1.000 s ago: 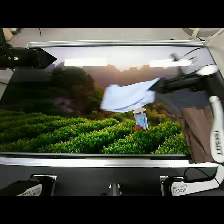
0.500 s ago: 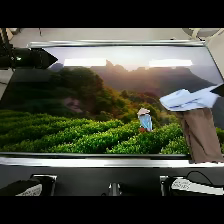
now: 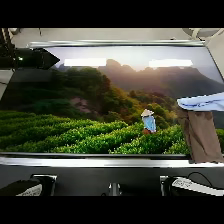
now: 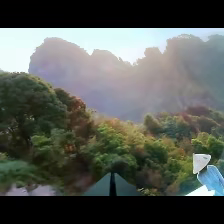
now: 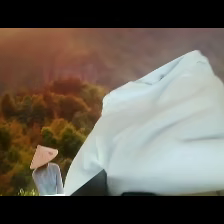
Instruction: Fold the shirts.
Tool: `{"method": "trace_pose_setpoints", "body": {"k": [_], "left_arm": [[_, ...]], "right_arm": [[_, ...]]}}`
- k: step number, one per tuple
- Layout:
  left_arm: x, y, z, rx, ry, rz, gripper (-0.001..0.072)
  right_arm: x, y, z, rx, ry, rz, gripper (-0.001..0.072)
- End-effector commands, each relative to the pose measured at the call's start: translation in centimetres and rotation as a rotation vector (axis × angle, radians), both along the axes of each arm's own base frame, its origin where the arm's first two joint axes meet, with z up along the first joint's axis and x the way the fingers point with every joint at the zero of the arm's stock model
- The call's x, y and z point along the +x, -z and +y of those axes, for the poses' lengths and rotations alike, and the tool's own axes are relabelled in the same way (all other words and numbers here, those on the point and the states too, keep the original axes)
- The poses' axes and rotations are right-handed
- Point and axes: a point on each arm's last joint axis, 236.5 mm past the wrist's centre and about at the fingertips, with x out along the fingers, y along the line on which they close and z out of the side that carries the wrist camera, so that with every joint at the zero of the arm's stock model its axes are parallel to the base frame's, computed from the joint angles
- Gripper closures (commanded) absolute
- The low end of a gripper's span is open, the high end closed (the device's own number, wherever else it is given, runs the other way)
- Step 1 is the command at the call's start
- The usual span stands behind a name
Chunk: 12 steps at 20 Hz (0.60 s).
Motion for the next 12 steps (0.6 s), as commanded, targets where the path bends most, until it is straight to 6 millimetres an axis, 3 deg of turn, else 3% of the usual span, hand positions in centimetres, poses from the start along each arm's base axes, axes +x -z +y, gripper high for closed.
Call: {"method": "trace_pose_setpoints", "body": {"k": [1,4,7,9,12], "left_arm": [[0.0,0.0,0.0,0.013,0.012,-0.012,0.0678],[0.0,0.0,0.0,0.016,0.014,-0.014,0.0678],[0.2,-0.2,0.0,0.013,0.010,-0.023,0.0678],[0.3,-0.3,0.0,0.011,0.007,-0.028,0.0678],[0.3,-0.3,0.0,0.011,0.006,-0.028,0.0678]], "right_arm": [[-5.6,1.8,0.9,0.058,-0.010,0.211,0.0686],[-12.8,5.3,-0.4,-0.026,0.034,0.552,0.0687],[-16.9,9.3,1.1,0.015,0.007,0.717,0.0687],[-19.1,12.5,2.1,0.050,-0.019,0.810,0.0687],[-20.6,16.2,1.9,0.029,-0.015,0.865,0.0687]]}}
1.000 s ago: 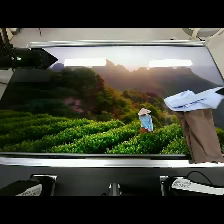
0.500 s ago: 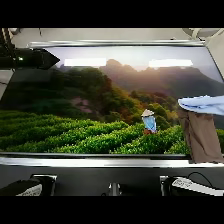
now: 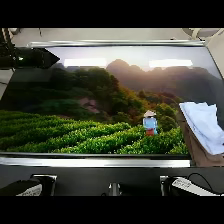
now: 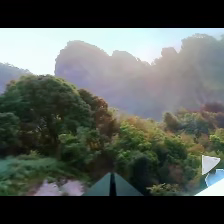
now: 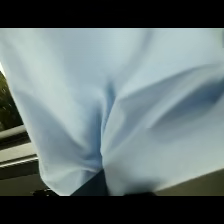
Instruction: Fold the shirts.
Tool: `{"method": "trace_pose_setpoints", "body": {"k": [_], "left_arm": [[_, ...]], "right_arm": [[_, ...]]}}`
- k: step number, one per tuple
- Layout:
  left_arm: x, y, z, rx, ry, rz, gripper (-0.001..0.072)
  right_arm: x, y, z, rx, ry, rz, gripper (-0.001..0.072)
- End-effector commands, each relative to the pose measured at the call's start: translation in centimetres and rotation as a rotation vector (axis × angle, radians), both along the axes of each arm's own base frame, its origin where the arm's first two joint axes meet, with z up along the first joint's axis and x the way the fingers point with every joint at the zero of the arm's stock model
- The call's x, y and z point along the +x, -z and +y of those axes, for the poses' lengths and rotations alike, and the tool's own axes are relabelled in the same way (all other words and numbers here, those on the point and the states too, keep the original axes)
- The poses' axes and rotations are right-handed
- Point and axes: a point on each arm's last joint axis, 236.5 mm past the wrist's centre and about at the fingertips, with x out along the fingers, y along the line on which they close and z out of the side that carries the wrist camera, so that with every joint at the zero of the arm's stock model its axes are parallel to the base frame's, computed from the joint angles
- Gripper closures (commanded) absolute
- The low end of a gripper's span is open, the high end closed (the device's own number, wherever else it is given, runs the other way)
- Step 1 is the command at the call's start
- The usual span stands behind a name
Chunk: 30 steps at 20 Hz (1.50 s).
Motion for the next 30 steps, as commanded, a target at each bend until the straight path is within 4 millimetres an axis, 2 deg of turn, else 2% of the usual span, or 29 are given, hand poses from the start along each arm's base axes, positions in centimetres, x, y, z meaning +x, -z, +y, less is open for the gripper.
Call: {"method": "trace_pose_setpoints", "body": {"k": [1,5,7,8,10,11,13,14,15,16,17,18,19,20,21,22,23,24,25,26,27,28,30], "left_arm": [[0.1,0.0,0.0,0.000,-0.001,-0.003,0.0678],[0.1,-0.1,0.0,-0.001,-0.001,-0.003,0.0678],[0.1,-0.1,0.0,-0.001,-0.002,-0.003,0.0678],[0.1,-0.1,0.0,-0.004,-0.003,-0.001,0.0678],[0.0,-0.1,-0.1,-0.007,-0.002,-0.001,0.0678],[0.0,-0.2,-0.2,-0.011,0.000,-0.001,0.0678],[0.0,-0.4,-0.3,-0.023,0.003,-0.005,0.0678],[0.0,-0.7,-0.5,-0.030,0.005,-0.010,0.0678],[0.0,-1.3,-0.5,-0.035,0.006,-0.024,0.0678],[0.0,-2.3,-0.5,-0.038,0.005,-0.048,0.0679],[0.4,-3.6,-0.3,-0.041,-0.008,-0.090,0.0680],[1.1,-4.8,0.5,-0.018,-0.038,-0.144,0.0681],[2.2,-5.2,2.2,0.046,-0.105,-0.187,0.0682],[3.3,-4.7,4.3,0.117,-0.202,-0.187,0.0681],[4.3,-3.0,6.8,0.206,-0.306,-0.153,0.0681],[4.9,-0.5,8.9,0.297,-0.380,-0.088,0.0680],[5.1,2.5,9.9,0.360,-0.405,0.004,0.0678],[4.6,6.2,10.0,0.397,-0.393,0.135,0.0626],[3.2,10.2,10.1,0.433,-0.383,0.300,0.0395],[0.9,13.7,10.4,0.477,-0.376,0.476,0.0096],[-1.2,16.1,10.5,0.515,-0.353,0.614,0.0061],[-1.9,17.0,9.6,0.503,-0.313,0.641,0.0062],[-0.8,16.1,8.4,0.457,-0.335,0.516,0.0062]], "right_arm": [[-3.2,4.0,-0.3,-0.038,-0.024,0.117,0.0687],[-4.7,5.7,-1.1,-0.079,-0.049,0.165,0.0686],[-4.8,6.2,-0.9,-0.080,-0.019,0.170,0.0684],[-4.9,6.5,-0.7,-0.075,-0.001,0.177,0.0620],[-4.9,6.7,-0.3,-0.062,0.016,0.181,0.0215],[-4.9,6.5,-0.2,-0.058,0.009,0.183,0.0107],[-5.0,5.2,-1.1,-0.082,-0.010,0.186,0.0078],[-4.2,3.6,-2.5,-0.132,-0.007,0.163,0.0078],[-2.6,1.5,-4.5,-0.206,-0.003,0.102,0.0078],[-0.3,-1.5,-6.8,-0.309,-0.014,0.013,0.0084],[2.7,-5.7,-9.3,-0.454,-0.024,-0.100,0.0087],[6.4,-10.7,-11.0,-0.607,-0.058,-0.238,0.0088],[10.2,-15.6,-11.2,-0.732,-0.098,-0.386,0.0107],[14.4,-20.3,-9.7,-0.826,-0.158,-0.547,0.0123],[17.8,-23.0,-6.7,-0.844,-0.228,-0.672,0.0168],[20.8,-23.7,-2.4,-0.791,-0.307,-0.762,0.0174],[23.0,-22.4,2.9,-0.674,-0.380,-0.793,0.0169],[24.6,-19.8,8.0,-0.554,-0.469,-0.777,0.0130],[25.0,-16.7,12.0,-0.460,-0.569,-0.718,0.0052],[24.4,-13.1,15.2,-0.369,-0.662,-0.614,0.0034],[22.9,-9.9,17.6,-0.270,-0.720,-0.490,0.0034],[21.1,-7.2,20.0,-0.155,-0.765,-0.373,0.0036],[19.4,-4.5,22.2,-0.074,-0.822,-0.265,0.0036]]}}
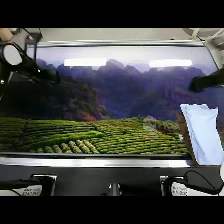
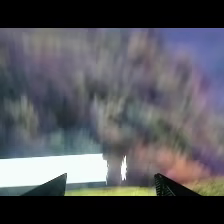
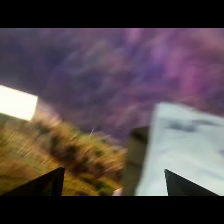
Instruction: Fold the shirts.
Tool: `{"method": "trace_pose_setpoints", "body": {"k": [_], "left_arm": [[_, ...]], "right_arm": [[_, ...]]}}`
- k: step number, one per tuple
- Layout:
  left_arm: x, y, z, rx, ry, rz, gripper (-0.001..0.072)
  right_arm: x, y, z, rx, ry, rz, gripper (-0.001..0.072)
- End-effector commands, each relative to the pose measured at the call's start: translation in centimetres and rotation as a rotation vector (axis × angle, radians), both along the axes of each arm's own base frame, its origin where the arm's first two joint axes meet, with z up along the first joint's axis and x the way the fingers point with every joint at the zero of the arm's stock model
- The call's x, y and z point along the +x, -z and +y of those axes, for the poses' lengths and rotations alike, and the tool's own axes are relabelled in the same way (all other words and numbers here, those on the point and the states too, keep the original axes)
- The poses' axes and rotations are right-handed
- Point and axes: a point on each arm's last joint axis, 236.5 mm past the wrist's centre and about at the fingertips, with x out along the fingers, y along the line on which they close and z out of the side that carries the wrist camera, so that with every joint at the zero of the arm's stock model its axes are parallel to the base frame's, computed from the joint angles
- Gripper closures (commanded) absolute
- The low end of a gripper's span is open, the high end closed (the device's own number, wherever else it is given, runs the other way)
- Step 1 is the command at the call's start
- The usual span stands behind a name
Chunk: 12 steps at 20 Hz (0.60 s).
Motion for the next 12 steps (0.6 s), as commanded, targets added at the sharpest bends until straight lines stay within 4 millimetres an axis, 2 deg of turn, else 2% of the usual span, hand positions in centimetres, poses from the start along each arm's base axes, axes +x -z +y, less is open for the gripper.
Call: {"method": "trace_pose_setpoints", "body": {"k": [1,3,12], "left_arm": [[-1.1,2.1,0.0,0.021,-0.060,0.033,0.0061],[-1.3,2.6,0.1,0.025,-0.063,0.048,0.0061],[-1.5,2.7,0.1,0.030,-0.058,0.059,0.0061]], "right_arm": [[-3.1,4.5,6.0,0.052,-0.128,0.241,0.0036],[-2.8,4.6,5.0,-0.001,-0.071,0.233,0.0037],[-3.1,4.6,5.0,-0.002,-0.073,0.248,0.0043]]}}
